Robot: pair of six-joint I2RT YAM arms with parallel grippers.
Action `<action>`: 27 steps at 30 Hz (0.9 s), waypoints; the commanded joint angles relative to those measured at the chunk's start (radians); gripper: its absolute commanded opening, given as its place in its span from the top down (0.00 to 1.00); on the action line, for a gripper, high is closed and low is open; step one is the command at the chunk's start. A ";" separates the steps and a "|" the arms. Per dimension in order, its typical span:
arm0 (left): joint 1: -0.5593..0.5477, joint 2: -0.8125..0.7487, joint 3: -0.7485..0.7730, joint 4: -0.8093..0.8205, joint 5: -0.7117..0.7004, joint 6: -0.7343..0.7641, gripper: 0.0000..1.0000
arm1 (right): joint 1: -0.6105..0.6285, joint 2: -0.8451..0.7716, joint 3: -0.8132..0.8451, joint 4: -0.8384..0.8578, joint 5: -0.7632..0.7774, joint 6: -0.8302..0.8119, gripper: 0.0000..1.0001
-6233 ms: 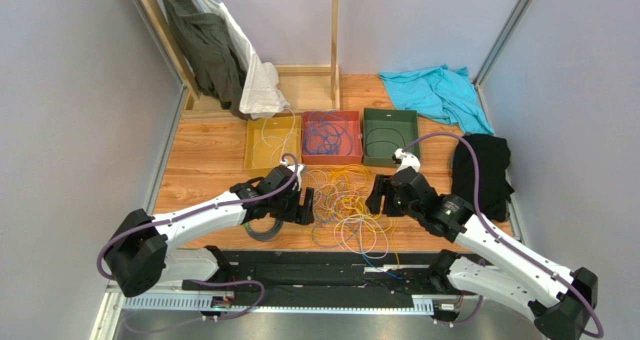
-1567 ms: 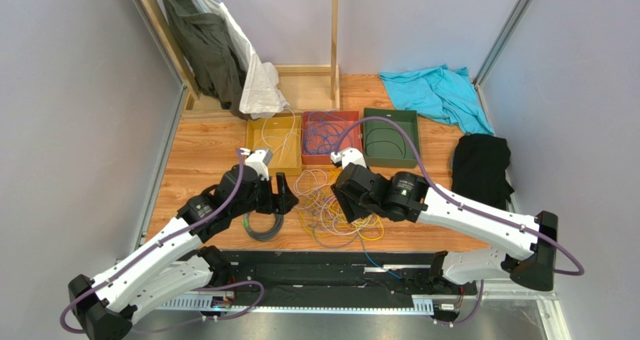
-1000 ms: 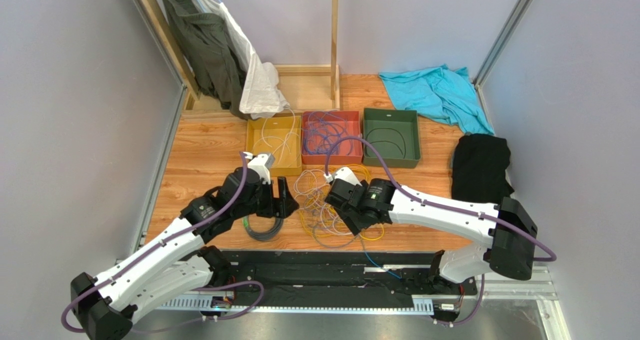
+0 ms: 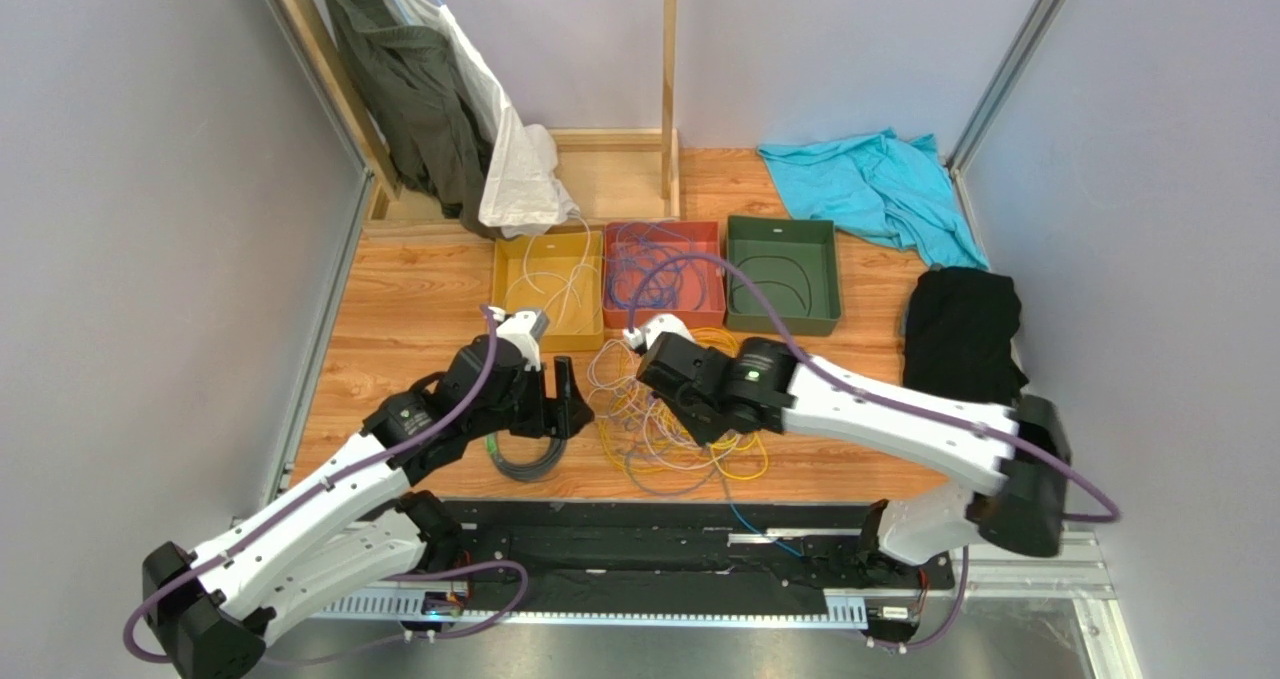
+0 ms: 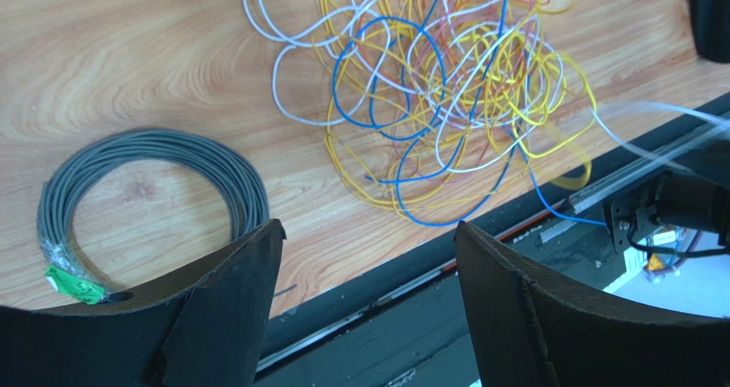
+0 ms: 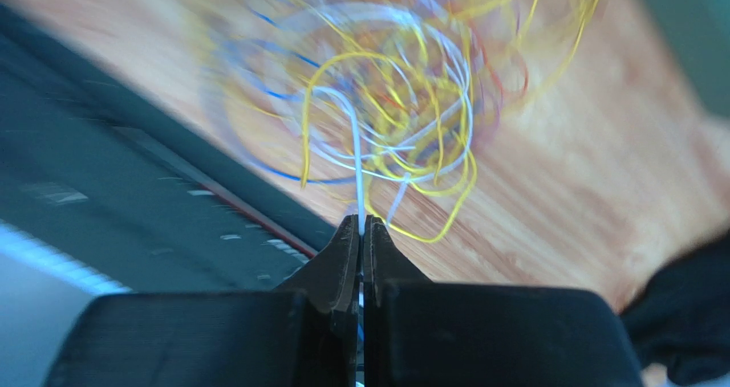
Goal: Untangle the cables
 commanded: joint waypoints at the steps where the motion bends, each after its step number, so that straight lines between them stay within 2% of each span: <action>1: 0.002 -0.067 0.035 0.013 -0.047 0.007 0.18 | 0.133 -0.242 0.359 -0.122 0.056 -0.013 1.00; 4: 0.002 -0.079 0.049 0.024 -0.052 0.004 0.18 | 0.174 -0.240 0.552 -0.226 0.061 0.007 1.00; 7: 0.002 -0.082 0.063 0.013 -0.058 0.004 0.18 | 0.219 -0.227 0.662 -0.274 0.104 0.015 1.00; 15: 0.002 -0.183 0.073 -0.037 -0.127 -0.014 0.18 | 0.224 -0.226 0.869 -0.132 0.180 -0.034 1.00; 19: 0.002 -0.219 0.078 0.022 -0.094 0.019 0.14 | 0.224 -0.181 0.993 -0.053 0.156 -0.074 1.00; 22: 0.002 -0.239 0.058 0.174 0.008 0.082 0.11 | 0.222 -0.151 1.052 -0.032 0.156 -0.080 1.00; 24: -0.001 -0.282 0.023 0.367 0.093 0.112 0.08 | 0.224 -0.148 1.050 -0.026 0.168 -0.065 1.00; 25: -0.005 -0.305 -0.040 0.451 0.121 0.133 0.01 | 0.224 -0.146 1.046 -0.023 0.171 -0.059 1.00; 26: -0.020 -0.341 -0.077 0.640 0.141 0.145 0.01 | 0.222 -0.143 1.043 -0.023 0.174 -0.048 1.00; 27: -0.030 -0.351 -0.110 0.715 0.135 0.147 0.01 | 0.222 -0.144 1.034 -0.023 0.183 -0.040 1.00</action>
